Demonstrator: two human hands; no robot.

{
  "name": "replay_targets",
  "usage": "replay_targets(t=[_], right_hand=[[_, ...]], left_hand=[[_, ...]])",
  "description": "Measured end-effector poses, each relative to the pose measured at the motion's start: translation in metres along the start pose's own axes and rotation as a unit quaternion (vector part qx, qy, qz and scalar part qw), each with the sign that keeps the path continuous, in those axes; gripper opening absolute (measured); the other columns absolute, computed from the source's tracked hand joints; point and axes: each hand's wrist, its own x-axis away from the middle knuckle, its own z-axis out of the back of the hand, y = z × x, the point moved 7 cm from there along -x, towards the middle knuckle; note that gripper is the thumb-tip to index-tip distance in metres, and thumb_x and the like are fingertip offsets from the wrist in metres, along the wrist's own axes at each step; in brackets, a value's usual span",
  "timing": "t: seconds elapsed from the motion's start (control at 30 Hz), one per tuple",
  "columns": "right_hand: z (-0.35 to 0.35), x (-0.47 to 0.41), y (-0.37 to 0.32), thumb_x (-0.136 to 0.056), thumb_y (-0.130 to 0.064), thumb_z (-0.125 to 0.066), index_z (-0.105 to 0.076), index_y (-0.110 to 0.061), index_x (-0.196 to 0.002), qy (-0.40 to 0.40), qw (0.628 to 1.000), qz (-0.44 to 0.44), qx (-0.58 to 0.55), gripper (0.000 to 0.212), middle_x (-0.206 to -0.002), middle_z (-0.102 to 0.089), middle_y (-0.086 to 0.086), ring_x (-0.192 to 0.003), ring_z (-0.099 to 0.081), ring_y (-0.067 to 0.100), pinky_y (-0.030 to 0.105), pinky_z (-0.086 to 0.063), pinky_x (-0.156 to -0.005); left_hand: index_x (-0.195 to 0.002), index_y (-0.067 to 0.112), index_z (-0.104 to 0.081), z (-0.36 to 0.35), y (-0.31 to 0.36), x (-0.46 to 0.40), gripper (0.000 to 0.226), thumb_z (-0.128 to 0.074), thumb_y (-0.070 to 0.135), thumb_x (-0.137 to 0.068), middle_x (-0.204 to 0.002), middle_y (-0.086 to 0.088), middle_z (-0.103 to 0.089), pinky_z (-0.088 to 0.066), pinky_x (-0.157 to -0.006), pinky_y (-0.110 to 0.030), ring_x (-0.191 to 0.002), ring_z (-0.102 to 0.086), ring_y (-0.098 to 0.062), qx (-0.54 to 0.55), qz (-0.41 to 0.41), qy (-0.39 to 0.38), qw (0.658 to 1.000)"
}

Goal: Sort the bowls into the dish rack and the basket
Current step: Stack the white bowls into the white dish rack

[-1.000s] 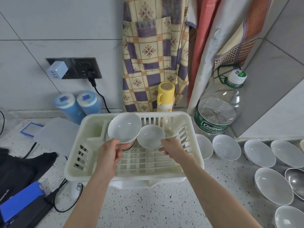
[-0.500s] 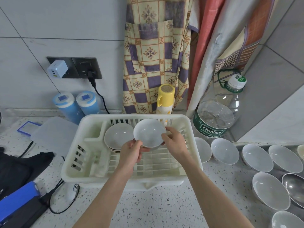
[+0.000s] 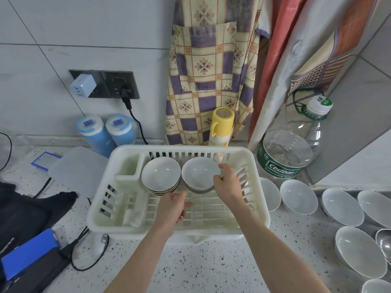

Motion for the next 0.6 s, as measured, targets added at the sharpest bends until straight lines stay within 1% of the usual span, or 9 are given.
replay_targets(t=[0.1, 0.23, 0.37, 0.5, 0.6], right_hand=[[-0.003, -0.002, 0.001, -0.088, -0.016, -0.044, -0.045, -0.024, -0.133, -0.001, 1.0, -0.006, 0.018, 0.045, -0.077, -0.063, 0.006, -0.07, -0.061, 0.026, 0.032, -0.046, -0.058], [-0.006, -0.004, 0.004, -0.088, -0.016, -0.044, -0.045, -0.024, -0.133, -0.007, 0.999, -0.018, 0.038, 0.045, -0.085, -0.061, 0.005, -0.077, -0.06, 0.026, 0.032, -0.045, -0.061], [-0.008, -0.004, 0.006, -0.086, -0.014, -0.042, -0.045, -0.025, -0.132, -0.012, 0.999, -0.027, 0.039, 0.047, -0.081, -0.061, 0.005, -0.071, -0.058, 0.026, 0.03, -0.041, -0.055], [-0.009, -0.006, 0.006, -0.085, -0.014, -0.041, -0.045, -0.027, -0.13, -0.021, 0.999, -0.037, 0.028, 0.047, -0.088, -0.066, 0.009, -0.077, -0.063, 0.03, 0.036, -0.05, -0.064], [-0.008, -0.005, 0.007, -0.085, -0.014, -0.042, -0.046, -0.027, -0.13, -0.024, 0.999, -0.038, 0.024, 0.046, -0.089, -0.066, 0.008, -0.079, -0.063, 0.03, 0.038, -0.052, -0.067]], left_hand=[[-0.095, 0.009, -0.062, -0.002, -0.002, -0.005, 0.027, -0.063, 0.035, -0.09, -0.077, -0.007, -0.077, -0.028, -0.034, -0.021, -0.035, -0.042, -0.009, 0.003, -0.005, 0.006, 1.0], [-0.098, 0.015, -0.062, -0.013, 0.001, -0.013, 0.019, -0.061, 0.033, -0.092, -0.082, -0.007, -0.077, -0.031, -0.036, -0.02, -0.034, -0.044, -0.007, -0.008, -0.01, -0.003, 1.0], [-0.093, 0.021, -0.06, -0.024, 0.001, -0.02, 0.011, -0.059, 0.032, -0.091, -0.083, -0.007, -0.076, -0.033, -0.035, -0.019, -0.035, -0.048, -0.007, -0.002, 0.001, -0.016, 1.0], [-0.102, 0.013, -0.06, -0.028, -0.002, -0.026, 0.019, -0.057, 0.029, -0.093, -0.085, -0.011, -0.076, -0.032, -0.034, -0.019, -0.034, -0.048, -0.007, -0.01, 0.011, -0.008, 1.0], [-0.105, 0.007, -0.059, -0.032, -0.003, -0.029, 0.02, -0.056, 0.024, -0.094, -0.091, -0.019, -0.075, -0.03, -0.035, -0.018, -0.034, -0.046, -0.008, 0.0, 0.012, -0.009, 1.0]])
